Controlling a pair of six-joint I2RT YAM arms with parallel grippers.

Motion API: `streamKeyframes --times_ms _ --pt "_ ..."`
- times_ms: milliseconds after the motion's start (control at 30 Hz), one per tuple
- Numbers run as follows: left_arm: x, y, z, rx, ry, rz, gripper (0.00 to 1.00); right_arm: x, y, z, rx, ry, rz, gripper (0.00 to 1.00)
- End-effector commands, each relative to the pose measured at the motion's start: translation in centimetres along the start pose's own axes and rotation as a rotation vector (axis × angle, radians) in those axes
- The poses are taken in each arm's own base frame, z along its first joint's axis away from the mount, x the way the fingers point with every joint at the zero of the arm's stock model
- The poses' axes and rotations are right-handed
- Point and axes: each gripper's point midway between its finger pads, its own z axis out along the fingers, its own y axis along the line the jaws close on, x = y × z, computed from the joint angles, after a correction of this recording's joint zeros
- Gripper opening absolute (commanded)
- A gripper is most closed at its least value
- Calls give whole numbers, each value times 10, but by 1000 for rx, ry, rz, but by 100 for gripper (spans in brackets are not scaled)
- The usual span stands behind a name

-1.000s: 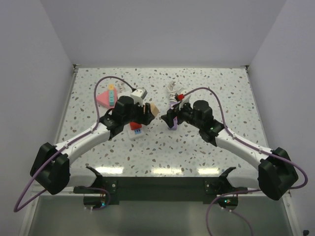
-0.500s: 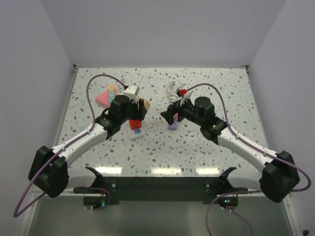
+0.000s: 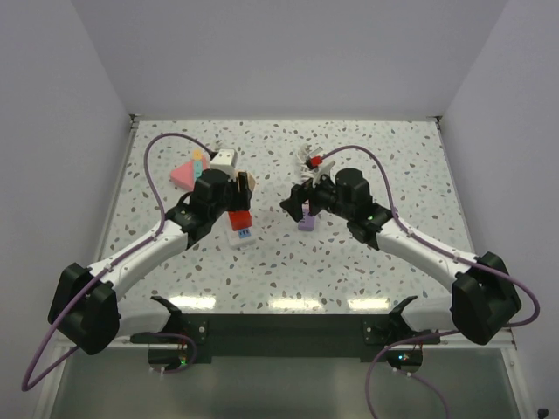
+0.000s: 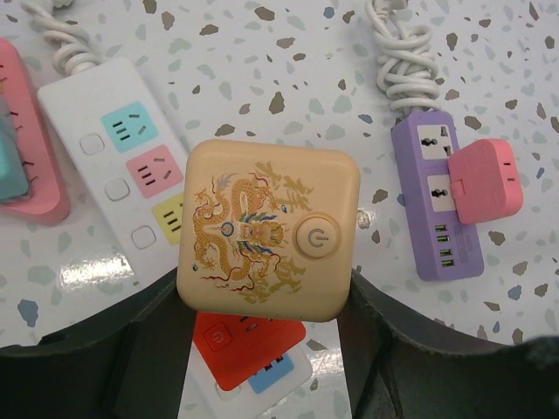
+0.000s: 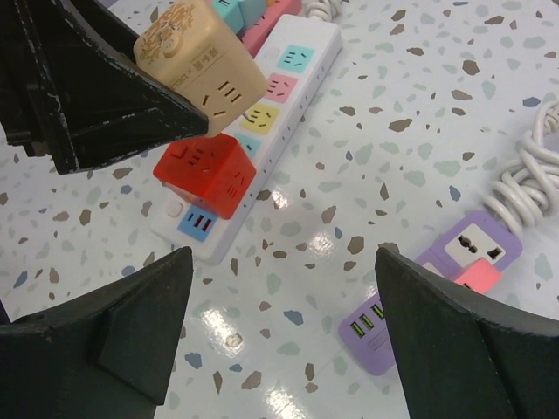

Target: Insert the plug

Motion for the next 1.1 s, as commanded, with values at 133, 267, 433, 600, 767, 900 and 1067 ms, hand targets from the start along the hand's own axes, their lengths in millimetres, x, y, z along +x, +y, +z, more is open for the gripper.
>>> streamKeyframes --times_ms 133,267,433,600,767,900,1067 --pt "-24 -4 -4 32 -112 -1 0 -24 6 6 -21 -61 7 88" --pt "-22 -25 -6 189 -166 109 0 -32 -5 1 64 -74 86 88" --pt "-21 -63 -19 447 -270 293 0 -38 -8 -19 111 -83 147 89" --pt "-16 -106 -45 746 -339 505 0 -31 7 -45 64 -98 197 89" --pt "2 -135 -70 1027 -333 690 0 -19 37 -63 -118 -101 85 89" --pt "9 -144 -87 1168 -335 799 0 -4 65 -82 -310 -138 -116 89" --pt "20 -147 -104 1273 -295 842 0 2 80 -103 -411 -209 -306 88"
